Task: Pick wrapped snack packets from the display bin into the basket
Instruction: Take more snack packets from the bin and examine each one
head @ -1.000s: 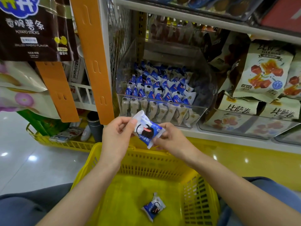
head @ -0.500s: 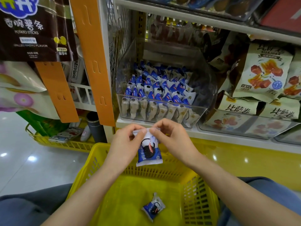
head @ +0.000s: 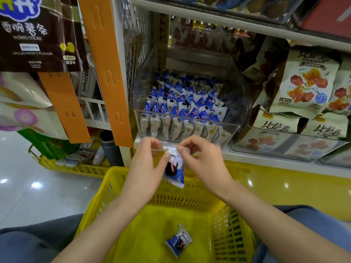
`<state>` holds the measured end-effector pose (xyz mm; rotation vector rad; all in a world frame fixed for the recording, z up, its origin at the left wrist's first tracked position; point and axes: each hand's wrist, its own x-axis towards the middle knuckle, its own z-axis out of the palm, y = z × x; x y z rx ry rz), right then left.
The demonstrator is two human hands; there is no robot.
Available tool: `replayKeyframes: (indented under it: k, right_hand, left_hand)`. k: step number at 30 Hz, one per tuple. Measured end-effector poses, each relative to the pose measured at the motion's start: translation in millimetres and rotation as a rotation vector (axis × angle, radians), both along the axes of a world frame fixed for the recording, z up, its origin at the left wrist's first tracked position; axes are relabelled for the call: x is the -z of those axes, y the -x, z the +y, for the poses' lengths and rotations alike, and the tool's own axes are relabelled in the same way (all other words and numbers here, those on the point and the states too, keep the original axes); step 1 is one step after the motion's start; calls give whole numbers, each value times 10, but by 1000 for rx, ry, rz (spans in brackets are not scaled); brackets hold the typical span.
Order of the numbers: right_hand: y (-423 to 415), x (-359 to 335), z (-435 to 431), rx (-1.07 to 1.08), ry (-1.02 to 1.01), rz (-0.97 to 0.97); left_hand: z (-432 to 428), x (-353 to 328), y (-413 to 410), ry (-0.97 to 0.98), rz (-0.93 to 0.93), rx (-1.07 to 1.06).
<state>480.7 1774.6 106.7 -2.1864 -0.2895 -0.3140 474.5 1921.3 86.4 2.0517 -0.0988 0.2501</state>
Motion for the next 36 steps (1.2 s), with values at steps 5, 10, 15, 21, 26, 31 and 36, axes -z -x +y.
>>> replayKeyframes:
  k: [5,10,15,21,26,31,36]
  right_hand:
    - [-63,-32,-6,119,-315,247]
    - [-49,-56,21,33,-502,438]
    - [-44,-51,41,-93,-413,440]
    - [-19,14,58,-100,-292,466]
    - [38,28,77,-91,-124,264]
    - [5,-19,43,-110,-140,267]
    - [0,-32,27,-95,-149,269]
  left_hand:
    - [-38,77,57,-64,-10,129]
    - [-103,37,41,192,192,184]
    - [-75,-4,-12,521,340,117]
    - [-89,26,-21,744,487,101]
    - [-88,16,-9,701,494,117]
    - [-75,-18,9,677,423,151]
    - [-77,-40,16,710,409,162]
